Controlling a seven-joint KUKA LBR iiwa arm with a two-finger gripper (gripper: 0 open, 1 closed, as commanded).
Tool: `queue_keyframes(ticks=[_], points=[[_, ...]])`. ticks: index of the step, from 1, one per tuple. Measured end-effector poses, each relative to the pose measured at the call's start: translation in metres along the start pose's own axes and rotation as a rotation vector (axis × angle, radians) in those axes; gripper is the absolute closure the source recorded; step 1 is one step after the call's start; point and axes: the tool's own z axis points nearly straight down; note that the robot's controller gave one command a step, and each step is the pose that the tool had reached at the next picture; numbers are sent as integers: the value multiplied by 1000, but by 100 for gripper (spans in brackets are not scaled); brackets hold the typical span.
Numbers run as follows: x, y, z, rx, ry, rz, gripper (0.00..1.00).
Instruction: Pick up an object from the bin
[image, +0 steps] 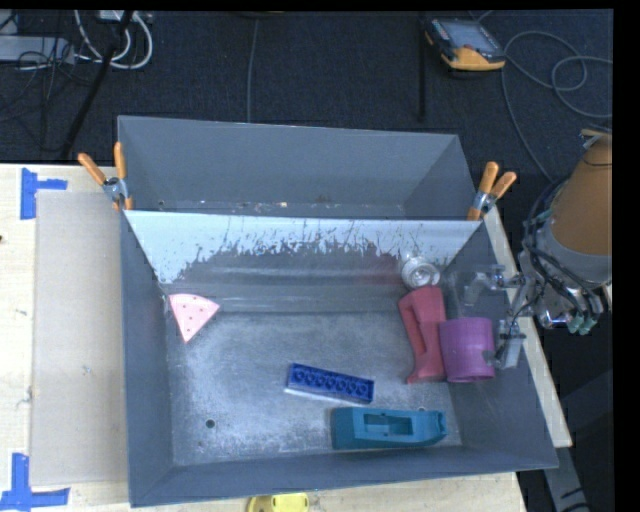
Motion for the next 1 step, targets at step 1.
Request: queue_keyframes(ticks=[1], points=[[-1, 1, -5, 2, -8, -4, 0]])
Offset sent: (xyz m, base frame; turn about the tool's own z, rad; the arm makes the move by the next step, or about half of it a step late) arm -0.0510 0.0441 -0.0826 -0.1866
